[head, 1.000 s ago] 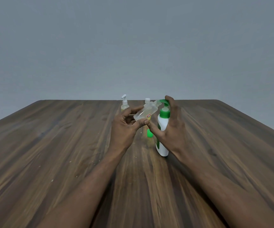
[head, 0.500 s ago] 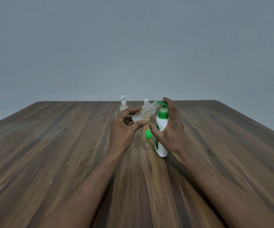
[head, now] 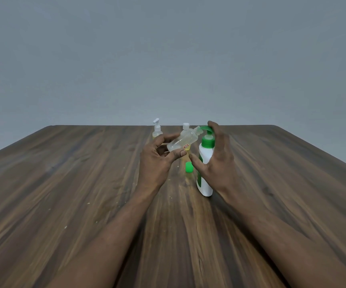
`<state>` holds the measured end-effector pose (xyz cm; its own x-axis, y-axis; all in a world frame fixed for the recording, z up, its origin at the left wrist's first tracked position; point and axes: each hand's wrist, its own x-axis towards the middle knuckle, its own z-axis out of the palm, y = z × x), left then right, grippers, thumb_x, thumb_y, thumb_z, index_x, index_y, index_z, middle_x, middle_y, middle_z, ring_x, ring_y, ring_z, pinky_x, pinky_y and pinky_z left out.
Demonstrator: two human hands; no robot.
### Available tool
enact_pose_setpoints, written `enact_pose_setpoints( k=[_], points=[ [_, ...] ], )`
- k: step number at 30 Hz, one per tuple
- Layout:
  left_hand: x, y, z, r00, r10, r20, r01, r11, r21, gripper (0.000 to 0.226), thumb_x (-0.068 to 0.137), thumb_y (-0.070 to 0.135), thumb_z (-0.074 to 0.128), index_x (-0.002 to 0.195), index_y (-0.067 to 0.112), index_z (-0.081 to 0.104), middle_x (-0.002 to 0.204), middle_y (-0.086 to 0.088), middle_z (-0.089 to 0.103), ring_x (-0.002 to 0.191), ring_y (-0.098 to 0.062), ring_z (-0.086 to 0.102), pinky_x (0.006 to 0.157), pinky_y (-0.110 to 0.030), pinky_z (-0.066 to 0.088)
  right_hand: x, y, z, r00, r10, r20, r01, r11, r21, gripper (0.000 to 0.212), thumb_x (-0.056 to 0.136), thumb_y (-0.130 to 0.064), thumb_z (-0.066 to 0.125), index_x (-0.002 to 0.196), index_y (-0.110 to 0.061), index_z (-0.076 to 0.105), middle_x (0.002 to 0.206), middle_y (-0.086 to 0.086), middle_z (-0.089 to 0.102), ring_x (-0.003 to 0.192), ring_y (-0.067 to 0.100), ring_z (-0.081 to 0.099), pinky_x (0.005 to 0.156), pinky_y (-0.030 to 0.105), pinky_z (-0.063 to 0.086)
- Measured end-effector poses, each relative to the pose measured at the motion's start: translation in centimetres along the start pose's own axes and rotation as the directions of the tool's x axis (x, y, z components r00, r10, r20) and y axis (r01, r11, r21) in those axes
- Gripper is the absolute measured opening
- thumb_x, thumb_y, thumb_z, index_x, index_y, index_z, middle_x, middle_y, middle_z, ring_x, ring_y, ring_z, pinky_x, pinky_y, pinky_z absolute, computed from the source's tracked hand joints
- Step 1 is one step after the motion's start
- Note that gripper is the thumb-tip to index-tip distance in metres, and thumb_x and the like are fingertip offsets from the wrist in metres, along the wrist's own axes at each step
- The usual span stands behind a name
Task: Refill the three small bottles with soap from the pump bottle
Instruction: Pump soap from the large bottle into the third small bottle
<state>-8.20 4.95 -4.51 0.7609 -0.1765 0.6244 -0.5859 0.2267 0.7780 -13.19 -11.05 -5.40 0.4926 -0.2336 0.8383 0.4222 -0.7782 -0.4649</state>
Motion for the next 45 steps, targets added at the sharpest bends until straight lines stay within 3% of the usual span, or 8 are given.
enact_pose_setpoints(
  k=[12,15,17,20,25,30,36,45],
  points=[
    [-0.1,-0.6,-0.2,1.0,-0.027,-0.005,0.027,0.999,0.02,0.041,0.075,0.003,0.086,0.113,0.016,0.074,0.104,0.008,0.079,0.096,-0.009,0.075,0.086,-0.027,0.06,0.0,0.3,0.1,1.0,0.007,-0.022,-0.008,1.0,-0.023,0.071,0.078,-0.025,0.083,0.135,-0.011,0.044,0.135,0.006,0.047,0.12,0.011,0.049,0.092,0.004,0.033],
    [-0.1,-0.6,-0.2,0.999,-0.032,-0.008,0.032,0.999,0.01,0.041,0.075,0.002,0.085,0.113,0.014,0.074,0.103,0.01,0.079,0.095,-0.009,0.075,0.084,-0.025,0.06,0.0,0.1,0.0,1.0,0.001,-0.018,-0.002,1.0,-0.025,0.068,0.079,-0.027,0.082,0.134,-0.018,0.043,0.153,0.01,0.032,0.128,-0.013,0.034,0.087,-0.005,0.028],
    [0.0,-0.6,-0.1,1.0,-0.024,-0.005,0.024,1.0,0.002,0.042,0.075,0.002,0.085,0.113,0.015,0.073,0.103,0.011,0.079,0.096,-0.009,0.075,0.082,-0.023,0.059,0.3,0.1,-0.2,1.0,-0.017,0.002,0.017,0.999,-0.035,0.069,0.079,-0.032,0.08,0.136,-0.017,0.044,0.157,0.009,0.024,0.134,-0.01,0.029,0.088,-0.005,0.028],
    [0.1,-0.5,0.1,1.0,-0.011,-0.001,0.011,1.0,-0.027,0.042,0.075,0.001,0.085,0.111,0.02,0.073,0.105,0.01,0.079,0.097,-0.01,0.075,0.082,-0.021,0.058,0.8,0.3,-0.4,0.999,-0.033,0.02,0.034,0.998,-0.049,0.076,0.078,-0.034,0.08,0.141,-0.016,0.042,0.158,0.008,0.023,0.143,0.015,0.032,0.097,0.008,0.034],
    [0.2,-0.4,0.0,1.0,-0.001,0.005,0.001,1.0,-0.014,0.041,0.076,0.002,0.085,0.111,0.02,0.073,0.104,0.012,0.078,0.095,-0.008,0.075,0.08,-0.02,0.058,0.9,0.8,-0.3,0.995,-0.096,0.014,0.097,0.991,-0.091,0.073,0.082,-0.053,0.067,0.14,-0.017,0.041,0.16,0.002,0.026,0.14,0.007,0.034,0.102,0.006,0.029],
    [-0.1,-0.4,-0.2,1.0,0.0,0.009,0.0,1.0,0.025,0.042,0.075,0.005,0.086,0.109,0.026,0.073,0.1,0.02,0.077,0.094,-0.004,0.074,0.079,-0.018,0.057,0.8,1.8,-0.5,0.985,-0.164,0.058,0.169,0.98,-0.103,0.065,0.087,-0.044,0.068,0.14,-0.032,0.032,0.161,-0.008,0.022,0.139,0.013,0.039,0.107,0.016,0.032],
    [0.0,-0.3,-0.1,1.0,0.005,-0.001,-0.005,1.0,0.008,0.042,0.076,0.003,0.085,0.107,0.028,0.073,0.101,0.017,0.078,0.094,-0.005,0.074,0.078,-0.018,0.057,1.2,1.2,-0.6,0.988,-0.146,0.041,0.15,0.982,-0.118,0.066,0.087,-0.052,0.063,0.141,-0.024,0.038,0.159,-0.006,0.03,0.139,0.013,0.04,0.108,0.026,0.038],
    [0.1,0.0,-0.1,1.0,0.022,0.002,-0.022,1.0,-0.005,0.042,0.076,0.002,0.084,0.108,0.027,0.073,0.101,0.017,0.078,0.094,-0.005,0.074,0.078,-0.017,0.056,1.3,0.7,-1.3,0.969,-0.239,0.064,0.246,0.96,-0.138,0.067,0.089,-0.038,0.064,0.144,-0.005,0.043,0.15,0.009,0.044,0.14,0.022,0.042,0.109,0.049,0.04]
  ],
)
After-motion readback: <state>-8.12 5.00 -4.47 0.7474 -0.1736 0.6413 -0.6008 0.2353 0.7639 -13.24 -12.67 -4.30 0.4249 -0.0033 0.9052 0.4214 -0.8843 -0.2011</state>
